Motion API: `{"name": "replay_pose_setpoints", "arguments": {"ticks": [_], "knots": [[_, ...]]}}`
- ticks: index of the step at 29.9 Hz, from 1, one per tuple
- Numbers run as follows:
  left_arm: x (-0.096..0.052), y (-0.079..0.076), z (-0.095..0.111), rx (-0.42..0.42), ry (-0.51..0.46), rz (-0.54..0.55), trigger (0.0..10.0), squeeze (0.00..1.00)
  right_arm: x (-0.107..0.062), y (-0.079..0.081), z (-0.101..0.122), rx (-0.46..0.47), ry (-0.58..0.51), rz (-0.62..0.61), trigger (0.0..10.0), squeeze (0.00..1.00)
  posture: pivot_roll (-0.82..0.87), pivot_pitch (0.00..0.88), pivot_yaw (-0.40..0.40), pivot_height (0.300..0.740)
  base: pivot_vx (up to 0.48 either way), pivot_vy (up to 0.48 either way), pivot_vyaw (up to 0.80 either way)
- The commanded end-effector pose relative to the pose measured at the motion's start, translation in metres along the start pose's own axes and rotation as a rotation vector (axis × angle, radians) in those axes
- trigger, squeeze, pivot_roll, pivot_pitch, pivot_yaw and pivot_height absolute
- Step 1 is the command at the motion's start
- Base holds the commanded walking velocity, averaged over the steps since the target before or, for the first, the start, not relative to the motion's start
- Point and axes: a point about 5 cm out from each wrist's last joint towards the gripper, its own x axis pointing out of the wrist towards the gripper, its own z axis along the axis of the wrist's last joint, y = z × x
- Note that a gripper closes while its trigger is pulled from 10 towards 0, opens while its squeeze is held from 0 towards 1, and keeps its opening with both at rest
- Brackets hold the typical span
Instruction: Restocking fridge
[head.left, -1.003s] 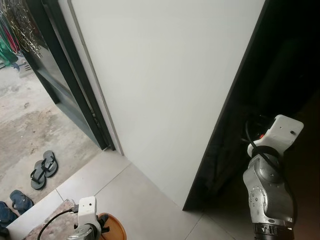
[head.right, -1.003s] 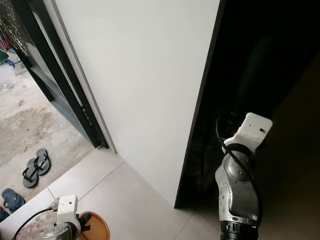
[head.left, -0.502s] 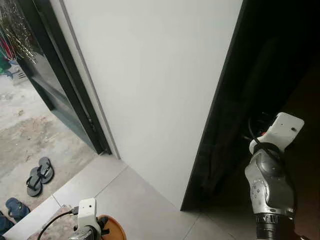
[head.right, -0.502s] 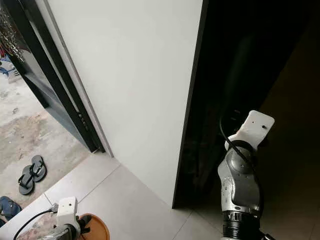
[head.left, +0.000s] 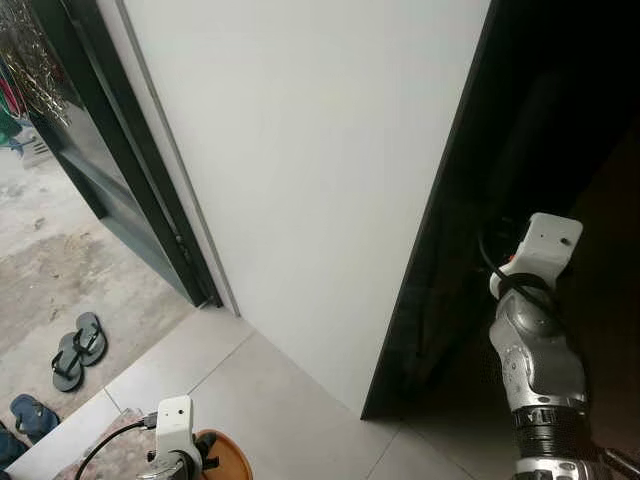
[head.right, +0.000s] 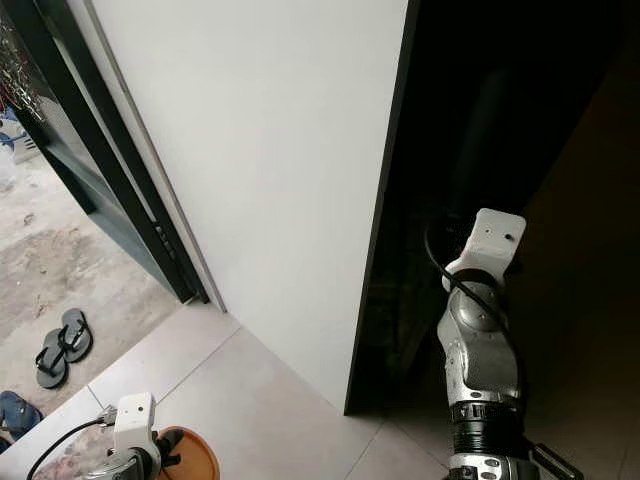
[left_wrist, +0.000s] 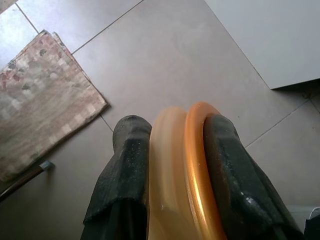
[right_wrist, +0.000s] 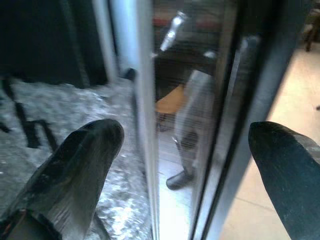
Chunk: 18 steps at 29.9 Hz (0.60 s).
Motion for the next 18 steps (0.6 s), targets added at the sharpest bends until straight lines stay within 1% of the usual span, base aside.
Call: {"name": "replay_pose_setpoints", "arguments": {"ticks": [1, 2, 5, 10, 15, 18], "knots": [[-0.002, 0.003, -0.011, 0.023, 0.054, 0.004, 10.0, 0.00, 0.002, 0.003, 0.003, -0.020, -0.014, 0.013, 10.0, 0.00, -0.03, 0.086, 0.033, 0.740, 0.000, 0.000, 0.00], [-0.002, 0.003, -0.011, 0.022, 0.054, 0.003, 10.0, 0.00, 0.004, 0.007, 0.004, -0.015, -0.019, 0.023, 10.0, 0.00, -0.03, 0.086, 0.033, 0.740, 0.000, 0.000, 0.00], [-0.002, 0.003, -0.011, 0.020, 0.053, 0.004, 10.0, 0.00, 0.006, 0.008, 0.006, -0.017, -0.029, 0.025, 10.0, 0.00, -0.03, 0.086, 0.033, 0.740, 0.000, 0.000, 0.00], [-0.002, 0.003, -0.011, 0.020, 0.052, 0.006, 10.0, 0.00, 0.009, 0.001, 0.010, -0.016, -0.043, -0.031, 10.0, 0.00, -0.04, 0.084, 0.035, 0.740, 0.000, 0.000, 0.00], [-0.001, 0.003, -0.011, 0.019, 0.053, 0.007, 10.0, 0.00, 0.009, -0.004, 0.012, -0.001, -0.054, -0.074, 10.0, 0.00, -0.03, 0.081, 0.033, 0.740, 0.000, 0.000, 0.00], [-0.001, 0.003, -0.011, 0.019, 0.053, 0.006, 10.0, 0.00, 0.009, -0.004, 0.012, -0.001, -0.056, -0.079, 10.0, 0.00, -0.03, 0.082, 0.033, 0.740, 0.000, 0.000, 0.00]]}}
